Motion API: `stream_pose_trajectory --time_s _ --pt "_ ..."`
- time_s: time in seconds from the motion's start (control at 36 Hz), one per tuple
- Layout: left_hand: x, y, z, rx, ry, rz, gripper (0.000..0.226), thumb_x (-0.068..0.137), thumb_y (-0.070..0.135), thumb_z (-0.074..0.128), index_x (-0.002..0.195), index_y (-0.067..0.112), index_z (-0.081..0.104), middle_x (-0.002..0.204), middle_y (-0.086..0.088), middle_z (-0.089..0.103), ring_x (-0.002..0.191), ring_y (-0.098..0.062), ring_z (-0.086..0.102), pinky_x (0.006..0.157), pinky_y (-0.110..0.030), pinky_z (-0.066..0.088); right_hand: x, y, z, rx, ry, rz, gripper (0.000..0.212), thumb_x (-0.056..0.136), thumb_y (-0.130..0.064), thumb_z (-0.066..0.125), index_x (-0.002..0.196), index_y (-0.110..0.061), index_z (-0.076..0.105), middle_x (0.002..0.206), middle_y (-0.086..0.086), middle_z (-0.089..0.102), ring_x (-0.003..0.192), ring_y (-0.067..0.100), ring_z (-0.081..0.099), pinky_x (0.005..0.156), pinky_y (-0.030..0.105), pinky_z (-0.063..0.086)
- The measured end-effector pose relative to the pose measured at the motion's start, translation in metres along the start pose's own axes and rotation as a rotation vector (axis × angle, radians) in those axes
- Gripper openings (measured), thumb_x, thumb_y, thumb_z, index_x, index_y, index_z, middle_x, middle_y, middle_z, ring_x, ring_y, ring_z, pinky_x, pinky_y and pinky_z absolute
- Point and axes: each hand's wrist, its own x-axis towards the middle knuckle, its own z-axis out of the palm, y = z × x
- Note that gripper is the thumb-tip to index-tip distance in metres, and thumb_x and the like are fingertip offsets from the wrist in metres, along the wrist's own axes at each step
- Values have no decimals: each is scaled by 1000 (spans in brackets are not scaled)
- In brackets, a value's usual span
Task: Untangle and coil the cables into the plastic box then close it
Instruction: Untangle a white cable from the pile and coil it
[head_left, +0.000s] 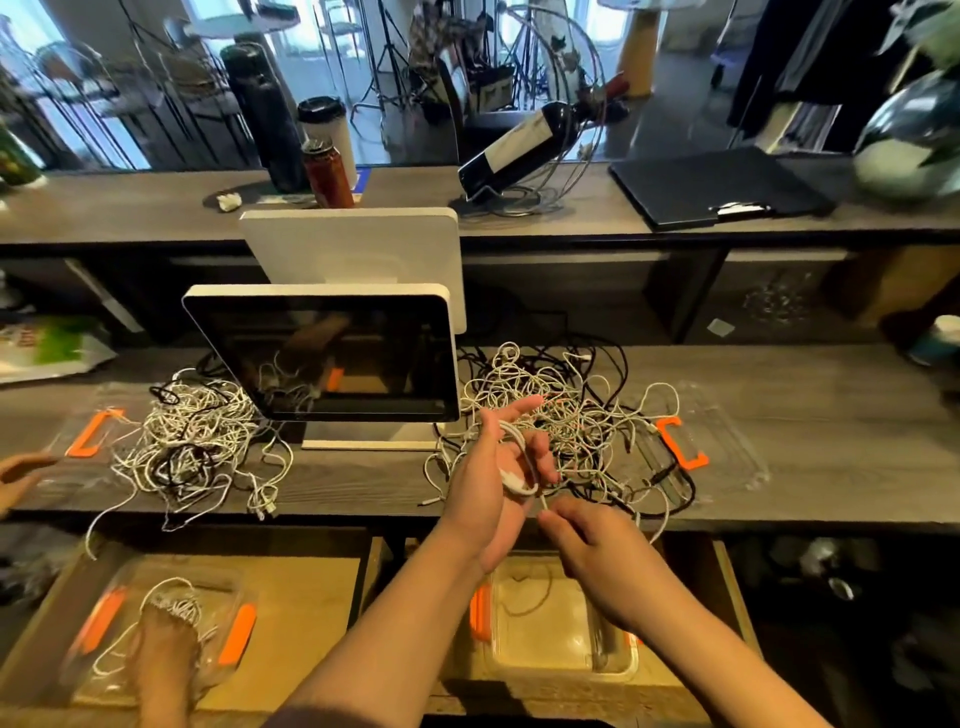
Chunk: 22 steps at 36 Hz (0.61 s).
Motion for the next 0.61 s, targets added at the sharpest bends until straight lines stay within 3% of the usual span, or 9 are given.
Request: stream_pose_trajectory --time_s 0.11,0.25,0.31,0.36,0.42,0.5,0.56,0.61 --pt "3 3 -2 -1 40 20 53 107 48 24 121 12 59 69 1 48 57 -8 37 52 -22 29 -3 1 5 -46 -31 8 34 101 -37 50 69 -27 51 61 -6 55 64 10 55 66 37 44" --pt "8 4 -6 132 105 46 53 107 50 24 118 12 60 66 3 47 56 -7 36 50 -20 28 -7 5 15 -146 -69 -9 24 101 -42 47 85 -28 58 76 -5 63 79 16 61 73 41 49" --pt "10 4 -6 210 136 73 53 107 49 23 116 13 62 66 4 46 57 -7 35 53 -22 28 -9 5 18 -199 -98 -28 25 101 -44 46 81 -32 55 75 -4 63 77 15 60 69 34 48" --pt "11 3 -7 279 162 96 53 107 49 23 115 14 63 66 4 45 58 -8 34 56 -23 28 -13 0 20 -239 -115 -65 27 101 -43 46 77 -32 53 69 -4 59 71 12 56 60 19 36" --pt "13 2 -9 345 188 114 53 107 50 24 114 17 64 68 4 44 60 -8 34 58 -24 28 -15 -6 21 -228 -113 -105 26 102 -42 47 79 -30 53 66 -4 57 66 12 53 56 19 33" --pt "14 -1 -12 476 213 161 49 107 50 25 108 24 67 71 4 43 60 -6 34 56 -22 29 -19 -14 20 -148 -122 -165 15 102 -40 47 90 -33 55 65 -9 56 64 10 53 55 21 35" --pt "15 -5 -15 584 223 179 47 107 49 27 102 28 69 75 0 42 62 -4 37 60 -21 33 -20 -17 21 -104 -79 -190 10 101 -39 49 107 -36 56 78 -14 60 72 4 54 63 19 38" --pt "16 -8 -19 661 214 166 47 106 53 29 97 32 71 79 -2 42 64 -5 39 65 -23 36 -22 -19 22 -79 -5 -217 19 101 -38 49 119 -39 52 96 -19 62 83 -2 53 70 15 40"
